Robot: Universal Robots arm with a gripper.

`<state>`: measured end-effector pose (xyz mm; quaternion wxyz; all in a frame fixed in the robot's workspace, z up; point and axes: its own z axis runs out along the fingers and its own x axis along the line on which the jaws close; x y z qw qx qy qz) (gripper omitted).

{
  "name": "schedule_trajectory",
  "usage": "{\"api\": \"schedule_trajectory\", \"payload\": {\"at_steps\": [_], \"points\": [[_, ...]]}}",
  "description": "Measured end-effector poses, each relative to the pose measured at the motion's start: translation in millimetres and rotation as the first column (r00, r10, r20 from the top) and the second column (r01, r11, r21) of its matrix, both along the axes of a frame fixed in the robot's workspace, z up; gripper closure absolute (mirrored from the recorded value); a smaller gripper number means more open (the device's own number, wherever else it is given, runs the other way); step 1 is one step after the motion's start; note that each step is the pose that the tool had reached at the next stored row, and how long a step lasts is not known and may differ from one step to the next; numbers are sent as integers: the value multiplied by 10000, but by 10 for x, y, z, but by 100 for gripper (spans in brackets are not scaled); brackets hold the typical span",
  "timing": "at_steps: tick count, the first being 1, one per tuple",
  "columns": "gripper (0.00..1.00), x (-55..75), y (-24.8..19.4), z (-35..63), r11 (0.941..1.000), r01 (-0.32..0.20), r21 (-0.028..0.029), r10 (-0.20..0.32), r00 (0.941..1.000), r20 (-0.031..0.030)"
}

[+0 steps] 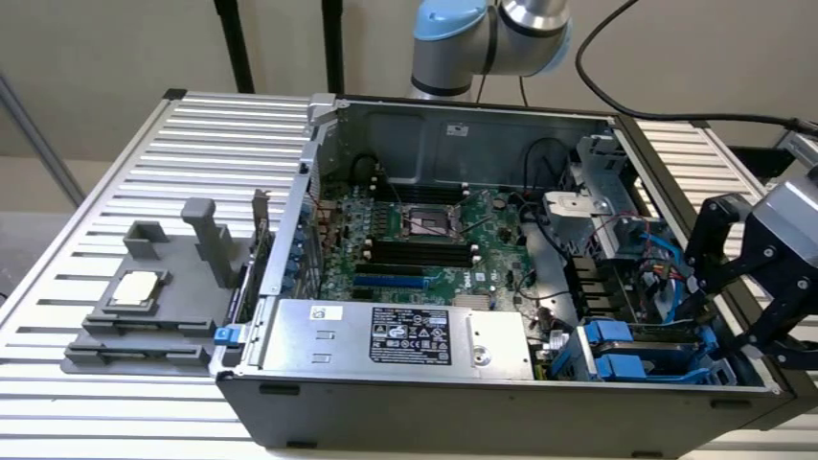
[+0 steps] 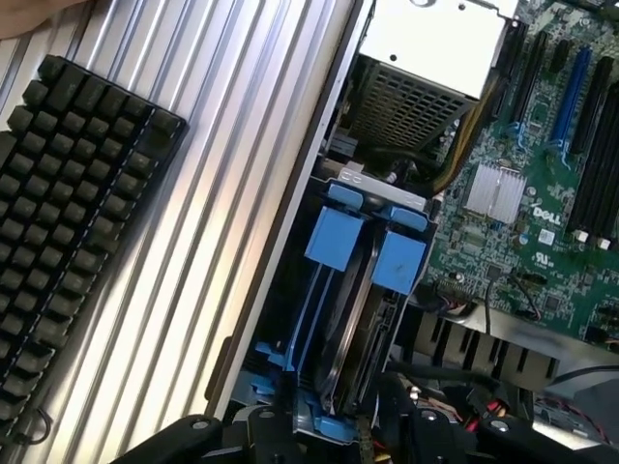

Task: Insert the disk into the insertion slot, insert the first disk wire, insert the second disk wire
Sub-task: 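Insert the first disk wire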

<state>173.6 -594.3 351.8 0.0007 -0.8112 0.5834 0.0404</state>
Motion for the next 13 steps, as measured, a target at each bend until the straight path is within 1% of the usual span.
{"api": "schedule_trajectory", "payload": {"at_steps": [3, 5, 10, 13], "points": [[54, 0, 36, -10, 10000, -63, 27, 63, 10000, 28], [54, 1, 50, -19, 9999, -86, 60, 86, 9999, 52], [54, 1, 58, -47, 9998, -116, 138, 114, 9998, 132], [54, 1, 65, -55, 9997, -144, 201, 141, 9998, 173]]}}
